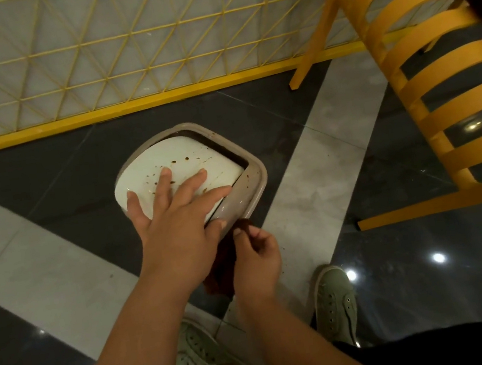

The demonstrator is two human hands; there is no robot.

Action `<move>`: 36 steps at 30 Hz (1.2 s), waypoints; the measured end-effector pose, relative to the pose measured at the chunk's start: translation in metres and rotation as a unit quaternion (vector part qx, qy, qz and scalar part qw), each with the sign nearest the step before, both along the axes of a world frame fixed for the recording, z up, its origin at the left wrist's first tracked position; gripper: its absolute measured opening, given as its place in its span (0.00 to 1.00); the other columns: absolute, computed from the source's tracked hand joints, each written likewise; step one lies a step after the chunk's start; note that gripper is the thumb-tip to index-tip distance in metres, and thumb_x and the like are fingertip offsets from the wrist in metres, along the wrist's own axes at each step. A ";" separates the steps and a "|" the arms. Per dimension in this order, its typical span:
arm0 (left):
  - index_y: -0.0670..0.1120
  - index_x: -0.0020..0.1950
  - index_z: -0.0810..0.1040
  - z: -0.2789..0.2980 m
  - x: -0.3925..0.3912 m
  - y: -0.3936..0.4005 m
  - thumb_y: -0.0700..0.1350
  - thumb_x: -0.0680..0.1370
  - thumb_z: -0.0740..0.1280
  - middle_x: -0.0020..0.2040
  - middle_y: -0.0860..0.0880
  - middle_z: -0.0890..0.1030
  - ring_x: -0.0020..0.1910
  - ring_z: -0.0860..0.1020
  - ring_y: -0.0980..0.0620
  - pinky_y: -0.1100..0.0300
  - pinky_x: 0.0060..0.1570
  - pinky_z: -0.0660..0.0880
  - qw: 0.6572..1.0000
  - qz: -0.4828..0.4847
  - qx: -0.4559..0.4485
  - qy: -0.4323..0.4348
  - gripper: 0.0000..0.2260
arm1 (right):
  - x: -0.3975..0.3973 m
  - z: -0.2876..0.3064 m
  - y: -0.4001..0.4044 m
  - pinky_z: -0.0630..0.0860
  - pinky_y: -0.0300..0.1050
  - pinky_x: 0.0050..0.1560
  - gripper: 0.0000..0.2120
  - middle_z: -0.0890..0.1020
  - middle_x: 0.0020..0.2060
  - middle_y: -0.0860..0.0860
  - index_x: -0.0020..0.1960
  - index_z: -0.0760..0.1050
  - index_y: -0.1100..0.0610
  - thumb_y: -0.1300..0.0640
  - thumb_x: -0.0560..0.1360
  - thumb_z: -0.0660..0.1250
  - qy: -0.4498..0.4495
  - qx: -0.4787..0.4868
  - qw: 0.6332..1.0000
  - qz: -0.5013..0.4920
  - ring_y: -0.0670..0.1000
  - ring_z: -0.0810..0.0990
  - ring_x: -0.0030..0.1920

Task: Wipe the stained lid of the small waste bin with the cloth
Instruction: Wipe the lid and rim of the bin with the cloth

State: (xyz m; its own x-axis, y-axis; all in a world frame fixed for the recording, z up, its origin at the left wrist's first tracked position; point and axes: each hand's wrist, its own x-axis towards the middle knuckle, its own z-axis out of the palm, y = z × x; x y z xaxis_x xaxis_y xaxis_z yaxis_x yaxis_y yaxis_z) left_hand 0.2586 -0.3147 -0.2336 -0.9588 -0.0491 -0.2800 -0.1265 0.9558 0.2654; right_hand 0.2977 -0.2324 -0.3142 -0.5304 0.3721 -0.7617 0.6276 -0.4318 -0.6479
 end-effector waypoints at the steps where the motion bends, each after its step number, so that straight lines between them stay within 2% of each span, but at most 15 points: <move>1: 0.69 0.68 0.64 0.000 0.000 0.000 0.54 0.78 0.62 0.76 0.62 0.55 0.77 0.38 0.52 0.37 0.69 0.32 1.000 0.001 0.005 -0.001 0.20 | -0.004 0.001 0.001 0.81 0.48 0.50 0.04 0.83 0.48 0.49 0.49 0.78 0.51 0.59 0.77 0.68 0.006 0.017 1.000 -0.001 0.50 0.82 0.50; 6: 0.69 0.69 0.64 -0.005 -0.002 0.001 0.51 0.79 0.63 0.77 0.62 0.54 0.76 0.36 0.51 0.37 0.70 0.34 0.999 0.011 0.047 -0.003 0.21 | -0.060 -0.004 0.029 0.81 0.52 0.54 0.05 0.83 0.45 0.48 0.45 0.78 0.49 0.59 0.75 0.69 0.063 0.131 0.989 0.033 0.48 0.82 0.48; 10: 0.66 0.70 0.64 -0.007 -0.004 0.002 0.49 0.79 0.63 0.77 0.60 0.54 0.76 0.35 0.50 0.36 0.71 0.38 0.997 0.019 0.070 -0.008 0.22 | -0.101 -0.004 0.045 0.82 0.51 0.50 0.05 0.83 0.46 0.48 0.46 0.78 0.49 0.58 0.75 0.69 0.054 0.142 0.987 0.043 0.49 0.83 0.48; 14: 0.66 0.71 0.61 -0.005 -0.006 0.005 0.50 0.79 0.62 0.77 0.59 0.52 0.76 0.34 0.49 0.35 0.71 0.39 0.997 0.023 0.062 -0.027 0.23 | -0.048 -0.004 0.028 0.82 0.49 0.50 0.04 0.83 0.46 0.48 0.47 0.77 0.50 0.59 0.76 0.68 0.054 0.113 0.990 0.062 0.47 0.82 0.48; 18: 0.66 0.72 0.62 -0.005 -0.004 0.005 0.50 0.79 0.61 0.78 0.58 0.52 0.76 0.34 0.49 0.35 0.71 0.39 0.997 0.022 0.068 -0.026 0.22 | 0.006 -0.006 0.006 0.80 0.54 0.55 0.05 0.84 0.45 0.51 0.44 0.80 0.53 0.62 0.74 0.70 0.039 0.076 0.989 0.116 0.50 0.83 0.48; 23: 0.65 0.71 0.63 -0.005 -0.004 0.003 0.48 0.79 0.63 0.77 0.58 0.54 0.76 0.35 0.49 0.35 0.71 0.39 0.997 0.024 0.076 -0.016 0.23 | -0.041 -0.003 0.032 0.80 0.50 0.55 0.04 0.83 0.46 0.48 0.47 0.79 0.51 0.59 0.76 0.69 0.061 0.121 0.981 0.136 0.48 0.82 0.49; 27: 0.65 0.71 0.64 -0.004 -0.006 0.005 0.48 0.79 0.63 0.77 0.58 0.55 0.76 0.36 0.49 0.35 0.71 0.40 0.996 0.033 0.079 -0.015 0.23 | -0.077 -0.004 0.045 0.81 0.51 0.52 0.03 0.83 0.44 0.48 0.46 0.78 0.50 0.57 0.75 0.69 0.059 0.166 0.977 0.120 0.48 0.83 0.47; 32: 0.65 0.71 0.64 -0.004 -0.007 0.007 0.48 0.79 0.62 0.77 0.58 0.54 0.76 0.36 0.48 0.35 0.71 0.39 0.997 0.035 0.069 -0.018 0.22 | -0.028 -0.004 0.016 0.79 0.47 0.52 0.04 0.81 0.45 0.48 0.47 0.74 0.51 0.59 0.76 0.67 0.024 0.114 0.989 0.095 0.48 0.81 0.47; 36: 0.65 0.70 0.65 -0.003 -0.005 0.007 0.48 0.79 0.63 0.77 0.58 0.55 0.76 0.36 0.49 0.35 0.71 0.38 0.996 0.035 0.082 -0.012 0.21 | -0.014 -0.004 0.007 0.79 0.43 0.46 0.06 0.81 0.42 0.51 0.43 0.74 0.54 0.63 0.74 0.68 0.013 0.106 0.989 0.104 0.50 0.81 0.44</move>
State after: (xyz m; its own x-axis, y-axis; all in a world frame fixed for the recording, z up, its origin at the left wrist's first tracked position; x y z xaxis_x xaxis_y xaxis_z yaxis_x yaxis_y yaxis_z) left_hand 0.2531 -0.3081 -0.2367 -0.9475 -0.0666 -0.3127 -0.1989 0.8886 0.4133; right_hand 0.2832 -0.2257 -0.3182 -0.6306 0.4025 -0.6636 0.6710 -0.1469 -0.7268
